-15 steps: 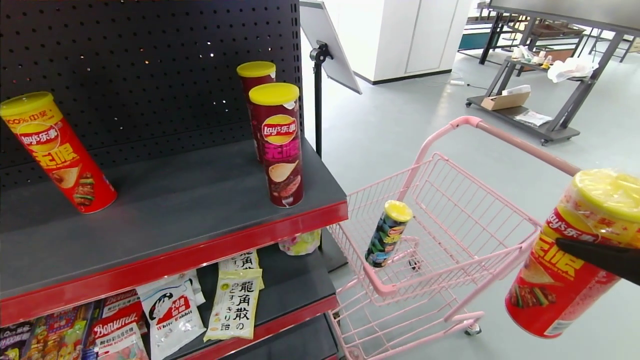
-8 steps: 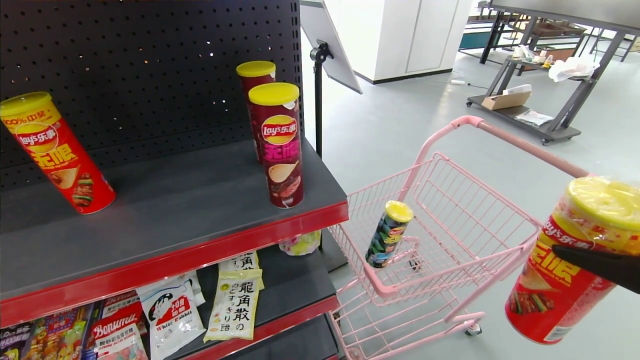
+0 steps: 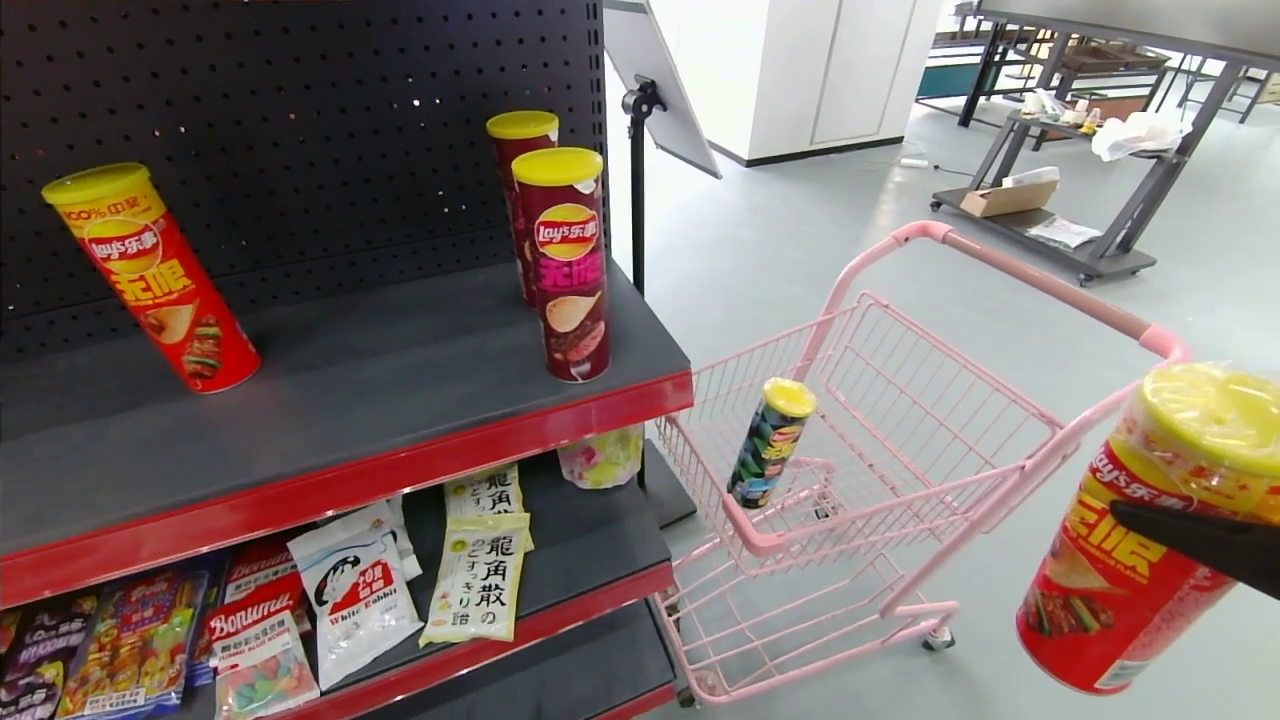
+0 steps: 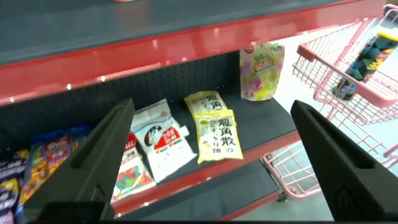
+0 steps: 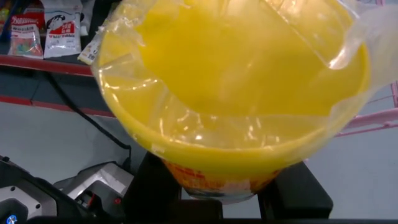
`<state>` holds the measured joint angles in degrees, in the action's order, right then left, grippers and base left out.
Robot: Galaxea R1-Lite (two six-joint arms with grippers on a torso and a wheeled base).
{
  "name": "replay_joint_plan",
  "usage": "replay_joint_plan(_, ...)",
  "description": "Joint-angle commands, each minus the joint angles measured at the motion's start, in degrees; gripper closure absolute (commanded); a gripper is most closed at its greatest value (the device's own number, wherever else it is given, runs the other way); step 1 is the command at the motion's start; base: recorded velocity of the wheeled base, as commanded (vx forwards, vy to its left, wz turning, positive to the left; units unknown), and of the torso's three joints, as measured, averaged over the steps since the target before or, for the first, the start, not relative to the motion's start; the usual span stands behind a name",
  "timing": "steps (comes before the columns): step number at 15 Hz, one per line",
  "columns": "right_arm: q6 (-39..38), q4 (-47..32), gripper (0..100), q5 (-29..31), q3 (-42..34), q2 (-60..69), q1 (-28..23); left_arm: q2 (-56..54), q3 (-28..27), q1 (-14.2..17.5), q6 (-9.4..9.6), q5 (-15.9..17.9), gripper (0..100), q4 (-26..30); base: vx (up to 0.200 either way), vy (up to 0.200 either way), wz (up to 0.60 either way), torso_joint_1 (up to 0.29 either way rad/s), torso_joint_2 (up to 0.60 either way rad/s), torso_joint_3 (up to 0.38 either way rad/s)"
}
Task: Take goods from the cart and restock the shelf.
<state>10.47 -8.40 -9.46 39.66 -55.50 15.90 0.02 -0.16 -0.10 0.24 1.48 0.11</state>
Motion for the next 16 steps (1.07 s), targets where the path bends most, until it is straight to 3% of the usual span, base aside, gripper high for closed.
replay_joint_plan(1,0.0,0.5,100,0.1,-0.3,0.0,0.0,0.0,0.0,0.0,-0.07,0.0,0,0.0,0.000,0.000,0.60,-0.012,0.00,0.007)
replay_joint_plan(8,0.0,2.0,100,0.1,-1.5,0.1,0.0,0.0,0.1,0.0,-0.07,0.0,0,0.0,0.000,0.000,0.60,0.007,0.01,0.002)
replay_joint_plan(16,-0.5,6.1,100,0.1,-4.4,2.2,-0.3,0.0,0.0,0.0,-0.07,0.0,0,0.0,0.000,0.000,0.00,0.000,0.00,0.000)
